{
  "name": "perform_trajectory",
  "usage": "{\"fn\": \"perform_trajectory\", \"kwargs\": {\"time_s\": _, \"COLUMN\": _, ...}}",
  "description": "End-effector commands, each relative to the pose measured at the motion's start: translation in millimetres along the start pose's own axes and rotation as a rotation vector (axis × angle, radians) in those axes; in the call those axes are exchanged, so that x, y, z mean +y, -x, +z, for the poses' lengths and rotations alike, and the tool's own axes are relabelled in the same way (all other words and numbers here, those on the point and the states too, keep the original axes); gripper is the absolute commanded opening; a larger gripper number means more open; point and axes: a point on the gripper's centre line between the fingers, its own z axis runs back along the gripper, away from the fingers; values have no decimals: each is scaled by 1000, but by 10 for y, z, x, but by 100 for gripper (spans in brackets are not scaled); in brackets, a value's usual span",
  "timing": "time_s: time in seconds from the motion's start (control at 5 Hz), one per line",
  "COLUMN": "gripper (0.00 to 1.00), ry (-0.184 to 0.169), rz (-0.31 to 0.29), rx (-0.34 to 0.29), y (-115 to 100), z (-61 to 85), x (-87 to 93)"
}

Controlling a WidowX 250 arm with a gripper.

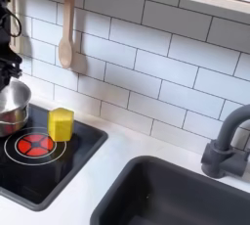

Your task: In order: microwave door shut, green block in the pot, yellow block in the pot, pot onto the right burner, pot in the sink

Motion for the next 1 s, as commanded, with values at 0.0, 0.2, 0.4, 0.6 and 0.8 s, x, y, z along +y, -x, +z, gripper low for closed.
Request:
{"fn": "perform_trajectory", "kwargs": {"time_s": 0.0, "gripper": 0, "ry": 3, "rz": 11, "rx": 2, "y": -80, "z": -85, "x": 126}}
{"fn": "perform_trajectory", "kwargs": {"time_s": 0.2, "gripper": 100, "ry": 8, "rz": 8, "rx": 22, "y": -80, "z": -126, "x": 166}}
{"fn": "perform_trajectory", "kwargs": {"time_s": 0.4, "gripper": 100, "ry": 10, "rz": 3, "rx": 25, "y": -81, "z": -156, "x": 160}}
{"fn": "perform_trajectory", "kwargs": {"time_s": 0.6, "gripper": 100, "ry": 26, "rz": 5, "rx": 28, "y": -78, "z": -163, "x": 130}}
{"fn": "perform_trajectory", "kwargs": {"time_s": 0.8, "gripper": 100, "ry": 40, "rz": -3, "rx": 28, "y": -93, "z": -158, "x": 86}}
